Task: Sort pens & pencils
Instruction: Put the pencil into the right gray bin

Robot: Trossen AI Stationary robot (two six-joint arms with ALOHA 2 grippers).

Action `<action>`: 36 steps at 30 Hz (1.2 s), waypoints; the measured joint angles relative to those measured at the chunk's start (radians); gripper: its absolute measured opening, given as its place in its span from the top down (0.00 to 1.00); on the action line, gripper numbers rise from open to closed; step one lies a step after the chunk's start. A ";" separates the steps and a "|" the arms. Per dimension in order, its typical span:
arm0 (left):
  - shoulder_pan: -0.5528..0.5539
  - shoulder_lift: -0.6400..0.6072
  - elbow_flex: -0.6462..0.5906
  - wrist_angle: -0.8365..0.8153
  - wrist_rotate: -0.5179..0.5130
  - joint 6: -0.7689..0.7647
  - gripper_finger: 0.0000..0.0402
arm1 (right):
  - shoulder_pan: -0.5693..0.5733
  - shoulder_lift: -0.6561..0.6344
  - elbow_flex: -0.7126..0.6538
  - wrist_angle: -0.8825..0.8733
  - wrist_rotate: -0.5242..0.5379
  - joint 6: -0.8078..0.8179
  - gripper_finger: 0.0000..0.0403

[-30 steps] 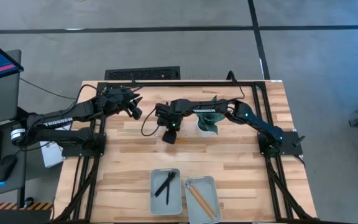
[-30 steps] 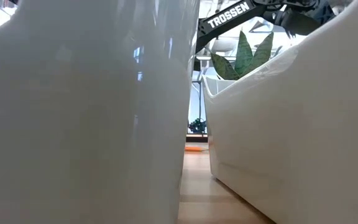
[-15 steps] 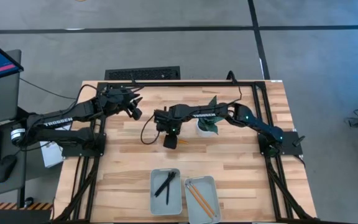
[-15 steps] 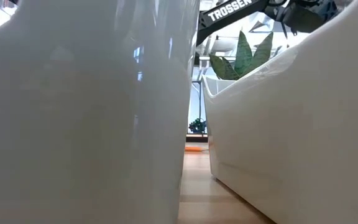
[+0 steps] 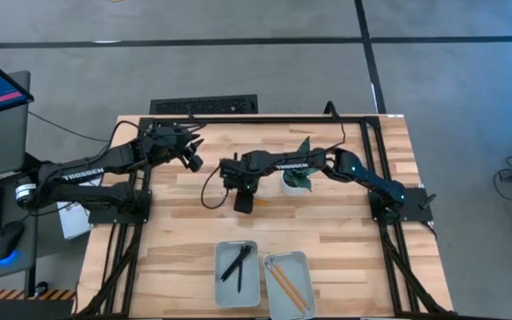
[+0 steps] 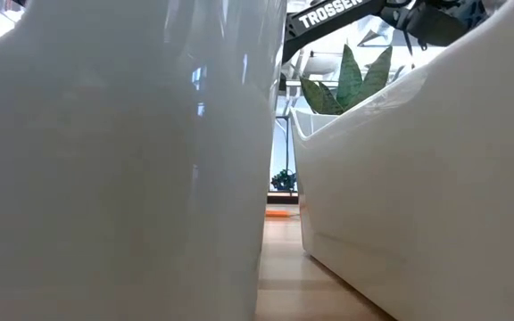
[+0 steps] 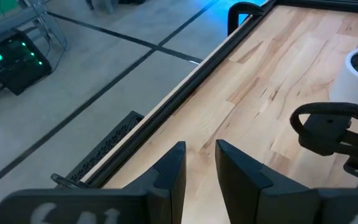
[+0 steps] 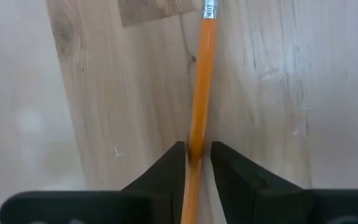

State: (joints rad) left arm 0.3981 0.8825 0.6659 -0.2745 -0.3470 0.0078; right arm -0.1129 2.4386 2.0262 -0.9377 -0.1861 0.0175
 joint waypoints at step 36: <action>0.000 0.000 0.000 -0.006 0.000 0.001 0.80 | 0.055 0.003 0.000 -0.008 0.167 0.027 0.87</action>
State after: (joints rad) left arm 0.3981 0.8825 0.6659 -0.2810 -0.3470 0.0085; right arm -0.0582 2.4419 2.0266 -0.9461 -0.0195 0.0443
